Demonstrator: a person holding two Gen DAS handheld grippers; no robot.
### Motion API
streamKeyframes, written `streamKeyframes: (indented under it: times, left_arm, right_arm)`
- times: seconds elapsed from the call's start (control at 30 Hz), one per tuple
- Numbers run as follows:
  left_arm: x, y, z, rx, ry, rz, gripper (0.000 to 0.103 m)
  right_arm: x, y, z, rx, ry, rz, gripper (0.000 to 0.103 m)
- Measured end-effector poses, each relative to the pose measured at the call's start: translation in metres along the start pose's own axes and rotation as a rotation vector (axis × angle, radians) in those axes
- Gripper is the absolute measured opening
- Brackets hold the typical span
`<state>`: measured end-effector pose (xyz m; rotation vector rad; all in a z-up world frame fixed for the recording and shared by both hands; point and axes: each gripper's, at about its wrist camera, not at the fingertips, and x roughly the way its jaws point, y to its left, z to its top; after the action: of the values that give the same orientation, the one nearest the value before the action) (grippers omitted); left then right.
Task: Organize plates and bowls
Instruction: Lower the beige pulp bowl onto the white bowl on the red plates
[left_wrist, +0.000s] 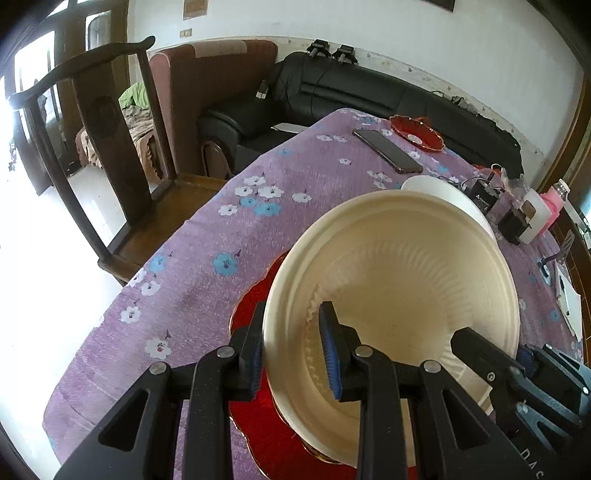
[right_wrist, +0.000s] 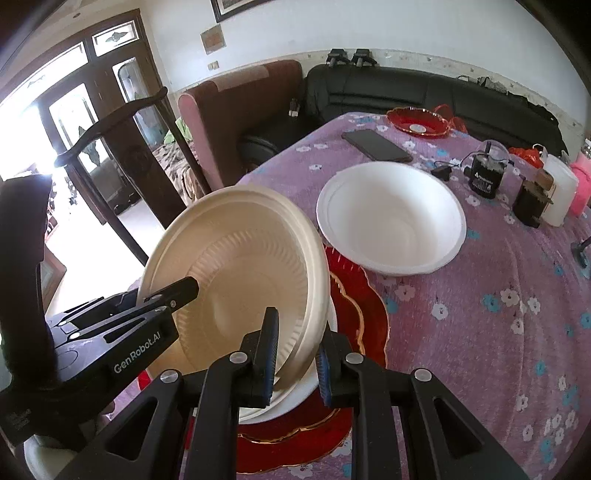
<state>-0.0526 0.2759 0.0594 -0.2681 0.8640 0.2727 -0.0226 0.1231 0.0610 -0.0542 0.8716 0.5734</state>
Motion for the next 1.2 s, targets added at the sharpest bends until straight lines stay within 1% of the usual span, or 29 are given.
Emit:
streamKeyframes:
  times: [0.23,0.4,0.43,0.53,0.57,0.6,0.67,0.8,0.87,0.97,1.1,1.17,1.2]
  left_arm:
    - [-0.002,0.001,0.0,-0.01,-0.006,0.003,0.026]
    - [-0.008,0.003,-0.001,-0.026,-0.01,-0.003,0.03]
    - [-0.008,0.004,-0.001,-0.03,-0.009,-0.006,0.032]
    - [-0.012,0.005,-0.002,-0.044,-0.013,-0.013,0.049]
    - [-0.014,0.005,-0.002,-0.045,-0.017,-0.013,0.054]
    - [-0.016,0.005,-0.003,-0.044,-0.023,-0.01,0.056]
    - [-0.02,0.005,-0.003,-0.052,-0.03,-0.02,0.066]
    - [-0.033,0.009,-0.003,-0.07,-0.063,-0.031,0.068]
    - [-0.039,0.012,-0.004,-0.083,-0.078,-0.037,0.075]
    - [-0.046,0.017,-0.005,-0.101,-0.097,-0.044,0.078]
    - [-0.048,0.024,-0.007,-0.125,-0.097,-0.054,0.078]
    - [-0.05,0.027,-0.009,-0.132,-0.1,-0.057,0.078]
    - [-0.051,0.028,-0.01,-0.135,-0.102,-0.059,0.078]
  right_arm:
    - [0.004,0.001,-0.002,0.005,0.018,0.017,0.021]
    - [0.006,0.001,-0.003,0.013,0.026,0.03,0.021]
    - [0.005,0.002,-0.003,0.013,0.027,0.033,0.021]
    - [0.004,0.004,-0.004,0.013,0.029,0.04,0.021]
    - [0.004,0.005,-0.004,0.013,0.029,0.04,0.021]
    - [0.004,0.005,-0.004,0.011,0.028,0.04,0.021]
    - [0.004,0.006,-0.005,0.007,0.026,0.034,0.021]
    - [0.004,0.003,-0.006,0.018,0.025,0.032,0.021]
    - [0.003,0.001,-0.006,0.027,0.024,0.029,0.021]
    - [0.001,0.001,-0.008,0.035,0.023,0.032,0.022]
    - [-0.001,0.003,-0.009,0.036,0.022,0.039,0.035]
    - [-0.003,0.005,-0.01,0.027,0.011,0.027,0.042]
    - [-0.004,0.007,-0.011,0.022,0.006,0.023,0.047]
